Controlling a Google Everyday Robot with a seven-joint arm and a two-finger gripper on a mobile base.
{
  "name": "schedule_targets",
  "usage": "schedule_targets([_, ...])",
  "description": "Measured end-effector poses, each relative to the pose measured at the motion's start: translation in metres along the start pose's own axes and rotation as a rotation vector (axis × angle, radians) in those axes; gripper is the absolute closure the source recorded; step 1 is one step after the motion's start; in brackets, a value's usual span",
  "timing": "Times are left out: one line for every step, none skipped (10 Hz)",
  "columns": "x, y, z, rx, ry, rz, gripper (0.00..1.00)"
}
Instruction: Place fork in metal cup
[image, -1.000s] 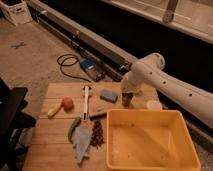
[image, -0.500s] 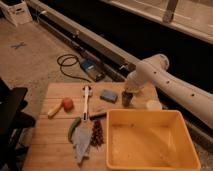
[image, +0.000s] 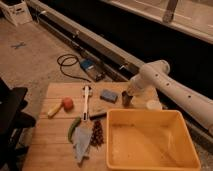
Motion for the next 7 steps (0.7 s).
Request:
schedule_targets([-0.007, -0.002, 0.007, -0.008, -0.010, -0.010, 0.86])
schedule_targets([-0.016, -0.004, 0.013, -0.017, -0.019, -0.022, 0.86])
schedule_targets([-0.024, -0.006, 0.019, -0.027, -0.028, -0.034, 0.86])
schedule_targets([-0.035, -0.009, 0.030, -0.041, -0.040, -0.048, 0.86])
schedule_targets([-0.038, -0.008, 0.035, -0.050, -0.049, -0.052, 0.86])
schedule_targets([-0.038, -0.007, 0.037, -0.053, -0.055, -0.050, 0.86])
schedule_targets([-0.041, -0.006, 0.042, -0.062, -0.066, -0.050, 0.86])
